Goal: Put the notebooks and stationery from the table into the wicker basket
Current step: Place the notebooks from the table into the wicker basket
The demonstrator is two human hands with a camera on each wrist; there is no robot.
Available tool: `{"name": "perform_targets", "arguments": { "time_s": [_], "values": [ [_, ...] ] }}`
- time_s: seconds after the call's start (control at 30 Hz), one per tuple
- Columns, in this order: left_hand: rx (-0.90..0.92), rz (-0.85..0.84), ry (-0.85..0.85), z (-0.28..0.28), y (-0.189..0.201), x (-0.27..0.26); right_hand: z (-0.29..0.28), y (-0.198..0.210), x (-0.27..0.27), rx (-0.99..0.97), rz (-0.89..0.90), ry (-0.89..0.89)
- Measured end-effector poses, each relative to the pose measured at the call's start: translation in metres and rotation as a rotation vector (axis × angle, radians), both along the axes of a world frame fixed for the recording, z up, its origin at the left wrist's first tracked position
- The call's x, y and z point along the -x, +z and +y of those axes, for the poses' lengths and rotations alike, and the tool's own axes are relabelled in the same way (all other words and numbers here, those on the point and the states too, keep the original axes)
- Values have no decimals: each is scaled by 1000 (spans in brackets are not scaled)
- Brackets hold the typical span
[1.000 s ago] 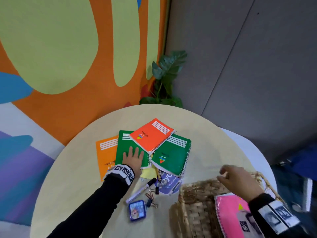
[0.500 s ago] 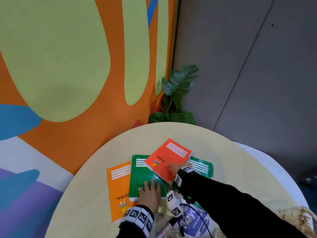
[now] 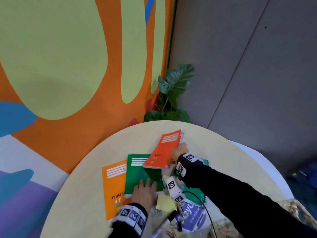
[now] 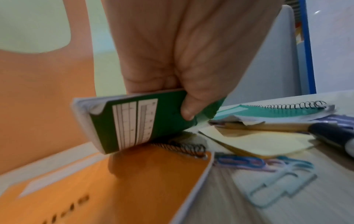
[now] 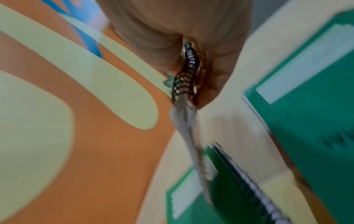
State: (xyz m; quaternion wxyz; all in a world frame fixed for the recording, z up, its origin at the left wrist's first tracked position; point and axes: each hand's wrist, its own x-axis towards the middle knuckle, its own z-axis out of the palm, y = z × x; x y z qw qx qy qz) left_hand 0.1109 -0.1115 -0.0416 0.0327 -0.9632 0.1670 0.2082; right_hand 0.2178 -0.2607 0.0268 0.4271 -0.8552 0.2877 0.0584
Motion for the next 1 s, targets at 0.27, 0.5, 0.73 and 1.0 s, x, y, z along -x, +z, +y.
{"name": "perform_targets", "arguments": {
  "time_s": [0.27,0.5,0.73,1.0],
  "values": [
    [455,-427,81,30,68,23,-117,140,103,360,-365,487],
    [543,-474,190,54,101,84,-186,193,222,762,-14,1073],
    [601,-500,-46,66,106,140,-177,113,279,1308,358,1476],
    [574,-618,-120,69,117,182,-170,34,305,1434,487,1852]
  ]
}}
